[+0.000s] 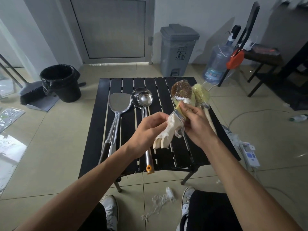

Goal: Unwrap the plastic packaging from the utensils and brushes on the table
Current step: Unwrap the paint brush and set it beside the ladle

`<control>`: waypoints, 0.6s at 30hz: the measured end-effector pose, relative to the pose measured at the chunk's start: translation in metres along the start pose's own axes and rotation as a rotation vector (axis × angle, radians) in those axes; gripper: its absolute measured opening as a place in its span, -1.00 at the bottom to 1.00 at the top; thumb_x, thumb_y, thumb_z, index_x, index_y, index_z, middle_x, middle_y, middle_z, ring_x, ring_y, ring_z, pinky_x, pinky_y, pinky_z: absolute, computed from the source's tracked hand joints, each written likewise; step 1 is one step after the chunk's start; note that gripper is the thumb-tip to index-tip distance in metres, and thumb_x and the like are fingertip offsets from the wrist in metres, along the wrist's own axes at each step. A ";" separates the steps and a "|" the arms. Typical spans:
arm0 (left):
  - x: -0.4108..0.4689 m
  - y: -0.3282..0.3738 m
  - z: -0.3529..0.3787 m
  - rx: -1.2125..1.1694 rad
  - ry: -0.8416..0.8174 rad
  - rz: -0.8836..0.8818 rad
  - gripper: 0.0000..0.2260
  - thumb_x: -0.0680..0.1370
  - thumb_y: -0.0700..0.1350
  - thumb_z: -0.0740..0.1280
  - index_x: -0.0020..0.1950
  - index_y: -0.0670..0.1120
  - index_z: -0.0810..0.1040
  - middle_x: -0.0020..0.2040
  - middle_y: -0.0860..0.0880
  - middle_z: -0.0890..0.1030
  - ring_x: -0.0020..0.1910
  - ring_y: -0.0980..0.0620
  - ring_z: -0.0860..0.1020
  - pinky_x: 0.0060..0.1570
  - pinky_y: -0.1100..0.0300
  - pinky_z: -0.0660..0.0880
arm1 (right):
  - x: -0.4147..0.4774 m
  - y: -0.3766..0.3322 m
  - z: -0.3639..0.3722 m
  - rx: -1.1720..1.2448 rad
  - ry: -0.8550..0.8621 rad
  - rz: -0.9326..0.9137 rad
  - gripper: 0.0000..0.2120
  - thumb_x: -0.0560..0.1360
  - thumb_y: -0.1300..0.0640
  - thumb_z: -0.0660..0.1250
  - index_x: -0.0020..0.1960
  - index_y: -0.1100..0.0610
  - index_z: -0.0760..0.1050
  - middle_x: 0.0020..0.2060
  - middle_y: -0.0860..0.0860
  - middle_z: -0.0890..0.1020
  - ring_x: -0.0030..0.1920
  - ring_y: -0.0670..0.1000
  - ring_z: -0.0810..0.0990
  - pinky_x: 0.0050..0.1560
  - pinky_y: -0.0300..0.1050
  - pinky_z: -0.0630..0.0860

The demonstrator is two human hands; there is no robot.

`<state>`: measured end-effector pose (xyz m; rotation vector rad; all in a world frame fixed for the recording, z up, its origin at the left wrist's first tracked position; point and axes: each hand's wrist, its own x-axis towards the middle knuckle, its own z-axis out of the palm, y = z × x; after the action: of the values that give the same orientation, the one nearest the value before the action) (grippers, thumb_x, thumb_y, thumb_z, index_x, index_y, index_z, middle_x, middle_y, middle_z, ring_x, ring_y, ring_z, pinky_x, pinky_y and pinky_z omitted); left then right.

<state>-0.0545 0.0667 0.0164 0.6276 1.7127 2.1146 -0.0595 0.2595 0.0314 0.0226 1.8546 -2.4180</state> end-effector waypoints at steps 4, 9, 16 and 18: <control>0.001 0.002 -0.004 0.122 -0.042 0.032 -0.82 0.64 -0.19 0.29 0.14 -0.30 0.55 -0.05 0.03 0.65 -0.10 0.15 0.62 -0.10 0.31 0.53 | 0.000 0.001 0.002 0.040 -0.036 0.028 -0.75 0.51 -0.10 0.43 -0.22 0.05 0.69 -0.31 -0.02 0.64 -0.27 -0.07 0.64 -0.13 -0.10 0.58; 0.000 0.011 0.001 0.171 -0.062 0.073 -0.91 0.67 -0.26 0.25 0.05 -0.21 0.54 -0.17 0.12 0.60 -0.23 0.19 0.55 -0.19 0.36 0.48 | 0.003 0.001 0.005 0.118 0.002 0.073 -0.76 0.52 -0.03 0.43 -0.19 0.11 0.70 -0.27 0.05 0.64 -0.16 0.06 0.61 0.13 0.16 0.47; -0.005 0.019 0.006 0.213 -0.077 0.211 -0.92 0.60 -0.19 0.37 -0.01 -0.20 0.58 -0.12 -0.01 0.62 -0.12 0.04 0.58 -0.07 0.17 0.51 | 0.012 -0.002 -0.009 0.135 0.291 0.127 -0.80 0.44 -0.03 0.50 -0.15 0.11 0.73 -0.25 0.06 0.71 -0.18 0.09 0.63 0.06 0.11 0.50; -0.005 0.016 0.007 0.238 -0.110 0.214 -0.94 0.61 -0.20 0.37 -0.01 -0.19 0.58 -0.12 0.04 0.61 -0.14 0.09 0.55 -0.10 0.18 0.49 | 0.014 -0.005 -0.022 0.103 0.350 0.090 -0.83 0.49 -0.02 0.49 -0.21 0.05 0.75 -0.28 0.03 0.70 -0.22 0.06 0.53 -0.08 0.02 0.43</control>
<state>-0.0459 0.0663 0.0328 1.0173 1.9246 1.9820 -0.0751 0.2808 0.0295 0.5584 1.8009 -2.5736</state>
